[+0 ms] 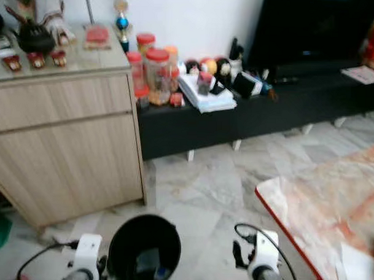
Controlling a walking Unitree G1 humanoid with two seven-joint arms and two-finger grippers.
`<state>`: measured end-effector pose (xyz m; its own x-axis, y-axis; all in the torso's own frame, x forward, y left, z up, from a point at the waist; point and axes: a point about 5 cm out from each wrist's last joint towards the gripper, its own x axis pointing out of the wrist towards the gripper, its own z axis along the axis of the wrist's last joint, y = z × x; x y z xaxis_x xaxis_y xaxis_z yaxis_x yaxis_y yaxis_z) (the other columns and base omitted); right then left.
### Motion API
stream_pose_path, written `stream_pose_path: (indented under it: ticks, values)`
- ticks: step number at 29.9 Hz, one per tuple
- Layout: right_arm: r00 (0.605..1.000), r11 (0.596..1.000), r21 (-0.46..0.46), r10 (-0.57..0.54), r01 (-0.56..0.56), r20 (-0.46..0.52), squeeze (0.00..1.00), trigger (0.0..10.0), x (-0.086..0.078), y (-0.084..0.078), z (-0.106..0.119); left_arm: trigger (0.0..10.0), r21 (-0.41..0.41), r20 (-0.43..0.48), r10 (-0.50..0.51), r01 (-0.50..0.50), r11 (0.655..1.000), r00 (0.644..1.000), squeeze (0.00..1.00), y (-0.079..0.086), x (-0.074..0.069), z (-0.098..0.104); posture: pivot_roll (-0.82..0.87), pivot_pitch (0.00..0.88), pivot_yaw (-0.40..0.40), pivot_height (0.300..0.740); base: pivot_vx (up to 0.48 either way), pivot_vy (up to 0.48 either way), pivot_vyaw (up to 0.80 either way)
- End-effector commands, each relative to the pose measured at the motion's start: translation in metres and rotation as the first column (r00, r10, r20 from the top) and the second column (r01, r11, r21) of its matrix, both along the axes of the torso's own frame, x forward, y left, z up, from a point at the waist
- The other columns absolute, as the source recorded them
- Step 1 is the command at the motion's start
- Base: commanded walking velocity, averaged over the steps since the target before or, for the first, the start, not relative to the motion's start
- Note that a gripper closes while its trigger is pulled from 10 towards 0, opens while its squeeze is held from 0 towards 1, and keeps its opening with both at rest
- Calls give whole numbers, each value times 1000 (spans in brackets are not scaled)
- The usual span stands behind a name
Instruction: Picking trash to rubbish bin
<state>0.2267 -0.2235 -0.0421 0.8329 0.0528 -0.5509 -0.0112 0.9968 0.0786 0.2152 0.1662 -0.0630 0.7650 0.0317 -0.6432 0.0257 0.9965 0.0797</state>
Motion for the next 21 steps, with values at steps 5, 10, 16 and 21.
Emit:
stream_pose_path:
  ticks: [5,10,16,21]
  values:
    - [928,953,90,258,-291,270,0,10000,41,30,41,10000,48,224,-45,35,998,974,0,7,34,31,109,0,-81,740,480,0,0]
    - [852,899,112,352,-423,388,0,10000,56,49,62,10000,74,348,-82,60,995,934,0,4,54,53,119,0,-81,740,135,0,0]
    - [831,914,135,275,-381,484,0,10000,73,51,84,10000,55,435,-75,56,997,897,0,-1,69,70,119,0,-81,740,0,0,0]
    - [777,955,98,165,-280,608,0,10000,98,47,123,10000,21,565,-122,133,991,816,0,-26,98,106,125,0,-80,740,0,0,0]
